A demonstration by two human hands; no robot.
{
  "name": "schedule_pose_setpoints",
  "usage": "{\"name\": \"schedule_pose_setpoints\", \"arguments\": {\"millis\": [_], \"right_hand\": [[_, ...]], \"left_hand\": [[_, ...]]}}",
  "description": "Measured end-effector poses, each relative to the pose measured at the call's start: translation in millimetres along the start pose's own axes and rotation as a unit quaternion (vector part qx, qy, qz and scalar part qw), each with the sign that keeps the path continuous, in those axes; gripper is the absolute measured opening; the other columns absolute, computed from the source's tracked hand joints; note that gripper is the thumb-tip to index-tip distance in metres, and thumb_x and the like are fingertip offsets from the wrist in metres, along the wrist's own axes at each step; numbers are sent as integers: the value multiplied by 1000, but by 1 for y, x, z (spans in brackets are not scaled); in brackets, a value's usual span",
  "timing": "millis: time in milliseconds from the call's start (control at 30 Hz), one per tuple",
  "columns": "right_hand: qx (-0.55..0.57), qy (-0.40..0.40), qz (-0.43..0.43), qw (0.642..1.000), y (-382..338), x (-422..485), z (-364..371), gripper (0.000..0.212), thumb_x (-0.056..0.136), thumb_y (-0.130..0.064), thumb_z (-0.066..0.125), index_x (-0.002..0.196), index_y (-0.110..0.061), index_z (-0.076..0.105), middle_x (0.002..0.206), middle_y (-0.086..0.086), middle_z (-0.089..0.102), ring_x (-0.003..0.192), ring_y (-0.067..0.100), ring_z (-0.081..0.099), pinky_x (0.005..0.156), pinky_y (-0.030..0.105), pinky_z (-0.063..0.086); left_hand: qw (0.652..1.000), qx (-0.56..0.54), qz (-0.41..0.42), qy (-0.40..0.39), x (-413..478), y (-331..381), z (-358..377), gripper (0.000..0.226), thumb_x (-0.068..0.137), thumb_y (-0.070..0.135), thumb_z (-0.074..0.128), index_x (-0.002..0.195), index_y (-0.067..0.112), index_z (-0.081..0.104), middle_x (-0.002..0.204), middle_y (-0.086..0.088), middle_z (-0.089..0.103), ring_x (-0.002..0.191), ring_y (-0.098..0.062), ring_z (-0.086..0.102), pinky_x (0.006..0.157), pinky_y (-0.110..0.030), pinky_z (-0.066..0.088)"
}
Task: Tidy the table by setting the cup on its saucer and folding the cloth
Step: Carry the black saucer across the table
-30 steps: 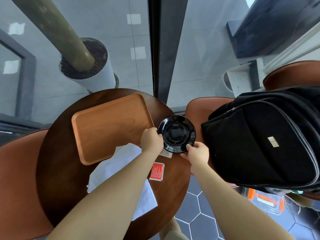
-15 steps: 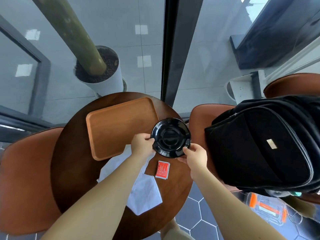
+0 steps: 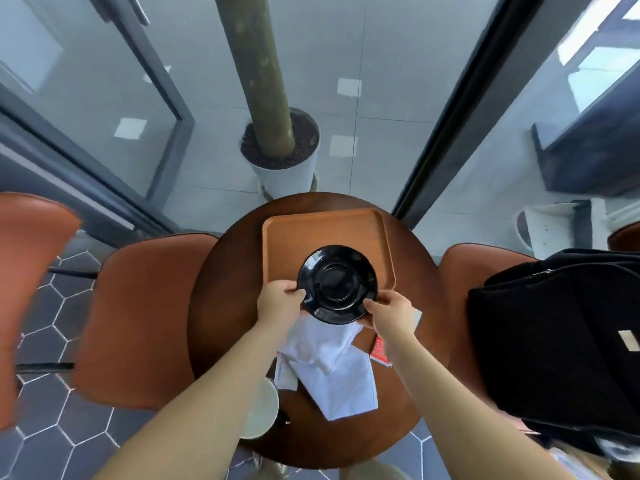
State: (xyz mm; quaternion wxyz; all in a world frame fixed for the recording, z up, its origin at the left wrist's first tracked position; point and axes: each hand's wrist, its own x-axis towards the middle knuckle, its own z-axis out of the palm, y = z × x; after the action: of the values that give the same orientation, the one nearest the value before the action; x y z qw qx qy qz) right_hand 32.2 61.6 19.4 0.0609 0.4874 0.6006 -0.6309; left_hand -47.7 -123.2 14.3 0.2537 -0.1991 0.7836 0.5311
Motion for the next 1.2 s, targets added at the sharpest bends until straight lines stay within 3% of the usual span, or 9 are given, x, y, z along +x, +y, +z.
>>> {"name": "schedule_pose_setpoints", "arguments": {"millis": [100,233,300,400,500,600,800,1100,1200], "right_hand": [[-25,-33,-1,999,3,-9,28,15,89,2,65,87,-11,71,79,8,77,73,24,77,71,40,65],[-60,-76,-1,995,10,-22,67,16,87,3,66,84,-12,71,69,1,76,69,20,76,65,31,63],[-89,-90,-13,992,14,-27,87,13,86,2,67,84,-10,71,69,4,75,69,22,75,67,35,63],[-159,-95,-45,982,19,-37,112,6,86,-6,70,89,-12,71,79,6,73,79,24,71,71,34,58],[-196,-89,-71,974,24,-44,134,13,84,-9,70,95,-16,67,83,2,71,81,21,67,68,30,51],[-226,-90,-80,967,27,-48,155,20,82,-7,69,99,-18,65,86,3,71,83,24,68,74,40,57],[-243,-117,-68,961,30,-38,194,21,85,-2,66,103,-13,63,92,10,72,86,34,72,82,53,60],[-255,-88,-51,962,44,-24,226,26,86,-2,69,91,-25,58,81,4,69,77,28,74,76,47,63],[-278,-74,-65,955,49,-25,231,25,87,-4,68,101,-24,60,83,-1,68,75,22,73,72,40,64]], "left_hand": [[999,-16,-12,26,-6,-10,-33,28,88,3,68,72,26,75,84,-5,76,82,-28,74,76,-46,63],[995,-76,-42,42,-10,-29,-75,17,91,-2,65,83,10,75,81,-10,76,72,-22,75,60,-33,62],[994,-84,-53,53,-11,-38,-94,14,91,-2,65,87,8,74,87,-14,75,79,-26,75,60,-32,61],[991,-89,-65,77,-9,-51,-120,26,89,-3,66,72,16,73,80,-11,74,73,-24,74,54,-27,59],[988,-97,-81,86,-4,-63,-140,30,88,-1,69,67,21,73,78,-11,76,66,-19,75,55,-29,60],[985,-112,-91,90,2,-74,-157,39,87,-1,70,57,23,74,68,-3,75,65,-18,75,53,-28,59],[980,-119,-118,110,25,-95,-177,23,87,-2,70,71,14,73,77,-11,76,69,-22,76,59,-34,62],[982,-102,-118,106,58,-109,-184,20,91,-2,65,77,10,73,83,-14,75,78,-27,75,65,-36,63],[984,-75,-103,123,62,-112,-183,28,90,-1,64,70,17,72,79,-10,75,76,-26,74,66,-38,64]]}}
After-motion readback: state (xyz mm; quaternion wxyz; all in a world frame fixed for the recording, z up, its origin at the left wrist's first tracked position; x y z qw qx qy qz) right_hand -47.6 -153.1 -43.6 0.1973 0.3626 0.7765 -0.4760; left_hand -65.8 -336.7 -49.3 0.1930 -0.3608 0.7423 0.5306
